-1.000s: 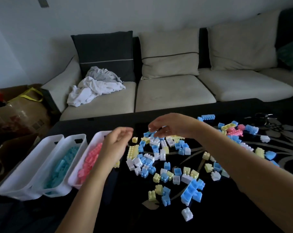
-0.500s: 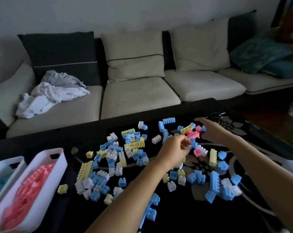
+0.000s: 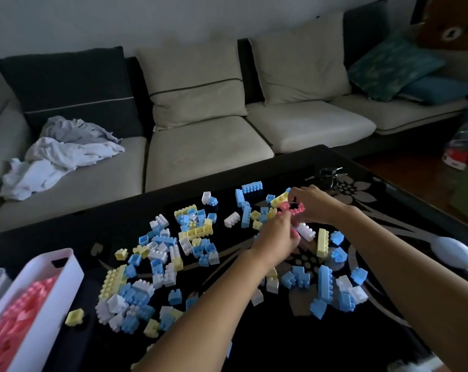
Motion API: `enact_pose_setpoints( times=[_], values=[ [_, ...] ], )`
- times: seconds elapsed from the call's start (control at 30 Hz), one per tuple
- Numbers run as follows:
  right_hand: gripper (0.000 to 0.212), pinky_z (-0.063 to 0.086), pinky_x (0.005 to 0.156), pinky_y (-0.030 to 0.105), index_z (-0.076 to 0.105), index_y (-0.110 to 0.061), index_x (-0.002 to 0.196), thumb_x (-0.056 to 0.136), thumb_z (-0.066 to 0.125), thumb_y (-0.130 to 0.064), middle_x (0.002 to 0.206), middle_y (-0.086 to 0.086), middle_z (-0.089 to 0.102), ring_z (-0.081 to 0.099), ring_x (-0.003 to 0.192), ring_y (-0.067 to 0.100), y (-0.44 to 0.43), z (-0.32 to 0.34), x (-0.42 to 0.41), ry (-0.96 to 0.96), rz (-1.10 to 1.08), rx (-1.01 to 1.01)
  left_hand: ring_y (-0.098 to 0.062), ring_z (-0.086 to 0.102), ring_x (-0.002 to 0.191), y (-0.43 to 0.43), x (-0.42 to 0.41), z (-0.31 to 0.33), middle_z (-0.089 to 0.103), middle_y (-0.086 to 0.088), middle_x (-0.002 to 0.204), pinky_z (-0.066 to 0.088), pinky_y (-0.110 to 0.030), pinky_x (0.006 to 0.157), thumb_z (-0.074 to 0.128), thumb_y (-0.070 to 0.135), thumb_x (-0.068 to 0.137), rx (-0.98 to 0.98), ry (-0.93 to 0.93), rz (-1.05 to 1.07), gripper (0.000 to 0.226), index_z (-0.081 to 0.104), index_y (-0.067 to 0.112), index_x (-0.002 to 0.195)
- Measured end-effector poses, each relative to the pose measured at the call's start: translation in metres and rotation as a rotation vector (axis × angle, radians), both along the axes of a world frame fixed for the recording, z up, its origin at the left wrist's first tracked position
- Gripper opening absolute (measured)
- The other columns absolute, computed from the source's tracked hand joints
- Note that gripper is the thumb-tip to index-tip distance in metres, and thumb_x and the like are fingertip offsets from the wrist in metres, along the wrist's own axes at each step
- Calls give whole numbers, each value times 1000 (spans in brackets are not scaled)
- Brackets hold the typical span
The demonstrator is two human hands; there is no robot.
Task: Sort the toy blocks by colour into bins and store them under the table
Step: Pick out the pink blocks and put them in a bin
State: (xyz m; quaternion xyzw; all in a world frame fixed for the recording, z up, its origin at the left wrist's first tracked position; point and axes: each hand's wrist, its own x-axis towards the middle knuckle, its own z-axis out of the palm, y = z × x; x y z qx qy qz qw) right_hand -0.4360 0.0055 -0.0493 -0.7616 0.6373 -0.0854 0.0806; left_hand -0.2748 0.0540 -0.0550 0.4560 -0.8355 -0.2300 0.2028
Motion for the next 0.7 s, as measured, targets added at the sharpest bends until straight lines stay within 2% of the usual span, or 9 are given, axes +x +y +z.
enact_pose_setpoints(
  times=[0.07, 0.13, 0.2, 0.27, 0.37, 0.43, 0.53, 0.63, 0.7],
  values=[
    [48, 45, 85, 33, 52, -19, 117, 79, 72, -40, 110, 0, 60, 46, 108, 20, 4, -7, -1, 9, 6, -61, -9, 58, 77, -7, 7, 9, 62, -4, 106, 41, -12, 61, 54, 13, 92, 80, 86, 56, 29, 51, 11, 120],
    [41, 44, 88, 32, 54, -21, 118, 84, 66, -39, 110, -1, 61, 46, 110, 19, 11, -14, -3, 51, 32, -98, -5, 49, 62, -19, 12, 19, 60, 0, 91, 36, -14, 50, 47, 18, 95, 184, 194, 143, 19, 55, 16, 112],
    [35, 42, 94, 32, 55, -22, 121, 89, 60, -36, 116, -1, 58, 46, 115, 18, 18, -23, -5, 51, 45, -120, -7, 46, 59, -37, 13, 24, 58, 0, 79, 35, -20, 50, 37, 19, 97, 212, 227, 231, 25, 62, 13, 100],
    [31, 44, 95, 32, 58, -21, 121, 91, 59, -28, 122, 1, 55, 47, 116, 17, 26, -27, -5, -21, 20, -131, -10, 48, 61, -52, 10, 24, 60, -6, 80, 38, -26, 56, 35, 21, 98, 166, 175, 278, 35, 66, 4, 94],
    [29, 47, 92, 29, 62, -21, 116, 87, 64, -21, 122, 0, 54, 54, 110, 16, 36, -31, -4, -118, -27, -174, -15, 53, 67, -66, -2, 18, 63, -7, 83, 38, -26, 55, 45, 28, 98, 32, 15, 229, 30, 63, 4, 95],
    [28, 43, 93, 26, 64, -23, 113, 86, 66, -24, 124, -3, 51, 48, 115, 17, 44, -30, -5, -146, -65, -210, -18, 57, 75, -71, -11, 14, 64, -7, 90, 38, -26, 55, 54, 28, 94, -12, -100, 156, 22, 62, 9, 104],
    [29, 35, 100, 28, 64, -26, 116, 87, 64, -29, 136, -3, 43, 33, 127, 21, 54, -28, -9, -106, -68, -218, -23, 61, 95, -78, -22, 8, 64, -8, 109, 47, -32, 74, 62, 24, 90, -31, -235, 75, 27, 60, 13, 115],
    [29, 27, 98, 14, 64, -24, 116, 88, 63, -26, 129, -5, 55, 42, 123, 11, 58, -28, -10, -136, -12, -232, -25, 62, 97, -80, -28, 1, 65, -10, 111, 46, -32, 72, 62, 26, 90, -79, -361, 54, 28, 62, 14, 115],
    [27, 31, 94, 13, 65, -23, 115, 88, 64, -24, 120, -6, 62, 47, 116, 9, 60, -30, -10, -155, -6, -259, -25, 62, 97, -80, -33, -3, 64, -10, 112, 41, -30, 68, 60, 28, 91, -88, -361, 50, 32, 57, 15, 120]
  ],
)
